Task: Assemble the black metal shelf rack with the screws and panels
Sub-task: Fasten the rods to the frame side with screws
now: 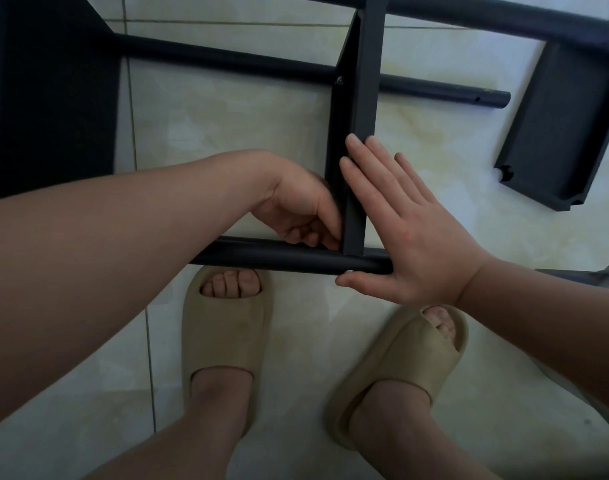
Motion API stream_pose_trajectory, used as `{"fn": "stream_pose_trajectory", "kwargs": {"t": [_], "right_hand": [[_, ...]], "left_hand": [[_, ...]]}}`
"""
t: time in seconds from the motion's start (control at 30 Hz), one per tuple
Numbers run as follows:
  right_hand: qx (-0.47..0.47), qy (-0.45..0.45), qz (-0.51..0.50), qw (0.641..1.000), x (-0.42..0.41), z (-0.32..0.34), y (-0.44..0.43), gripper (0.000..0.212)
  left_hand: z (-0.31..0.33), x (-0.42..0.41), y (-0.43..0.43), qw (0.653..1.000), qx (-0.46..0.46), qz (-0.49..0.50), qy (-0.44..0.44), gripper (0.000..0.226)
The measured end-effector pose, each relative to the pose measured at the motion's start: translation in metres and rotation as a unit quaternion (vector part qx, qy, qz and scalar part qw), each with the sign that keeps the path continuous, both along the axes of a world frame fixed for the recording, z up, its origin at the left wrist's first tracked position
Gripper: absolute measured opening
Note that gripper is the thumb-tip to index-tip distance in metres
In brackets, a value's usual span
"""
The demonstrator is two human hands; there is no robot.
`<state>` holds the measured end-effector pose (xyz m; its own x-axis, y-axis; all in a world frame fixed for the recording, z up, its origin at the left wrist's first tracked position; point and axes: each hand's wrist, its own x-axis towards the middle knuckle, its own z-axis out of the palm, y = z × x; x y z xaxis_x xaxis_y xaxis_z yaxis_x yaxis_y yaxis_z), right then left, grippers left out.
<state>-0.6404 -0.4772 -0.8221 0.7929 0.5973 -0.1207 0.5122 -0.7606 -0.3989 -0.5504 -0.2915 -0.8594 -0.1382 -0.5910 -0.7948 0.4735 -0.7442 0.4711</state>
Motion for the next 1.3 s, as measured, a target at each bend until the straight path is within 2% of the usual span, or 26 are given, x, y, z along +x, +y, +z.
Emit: {"fn": "stream_pose_trajectory", "kwargs": {"t": [0.1,0.53,0.6,0.7,0.8,0.87,0.93,1.03,1.13,1.3], "right_hand": [[0.001,0.002,0.0,1.0,0.0,0.0,0.0,0.111],[-0.008,0.001,0.004,1.0,0.0,0.001,0.0,0.111],[-0.017,0.004,0.008,1.0,0.0,0.003,0.001,0.111],[-0.057,0.015,0.015,0.998,-0.001,0.011,0.003,0.112],[-0.109,0.07,0.012,0.991,0.003,0.025,0.006,0.119],[-0.14,0.111,0.015,0.984,0.01,0.04,0.005,0.127],[-0.161,0.14,0.002,0.977,0.017,0.058,0.0,0.125],[-0.149,0.157,-0.057,0.975,0.016,0.084,-0.012,0.107],[-0.111,0.174,-0.115,0.972,0.005,0.1,-0.02,0.085],[-0.113,0.208,-0.127,0.963,-0.014,0.098,-0.026,0.061]], "left_hand": [[0.002,0.002,0.0,1.0,-0.004,0.0,-0.009,0.013],[0.006,0.003,0.002,1.0,-0.002,0.014,-0.006,0.011],[0.012,0.003,0.004,0.999,0.021,0.028,-0.028,0.014],[0.026,0.0,0.009,0.988,0.075,0.055,-0.12,0.023],[0.046,-0.002,0.012,0.96,0.134,0.065,-0.239,0.03],[0.062,-0.002,0.014,0.932,0.163,0.06,-0.319,0.031],[0.082,-0.001,0.011,0.899,0.171,0.071,-0.397,0.029],[0.112,-0.003,-0.002,0.857,0.149,0.079,-0.487,0.021],[0.132,0.0,-0.023,0.817,0.121,0.033,-0.563,0.018],[0.133,0.022,-0.062,0.723,0.104,-0.095,-0.677,0.051]]}}
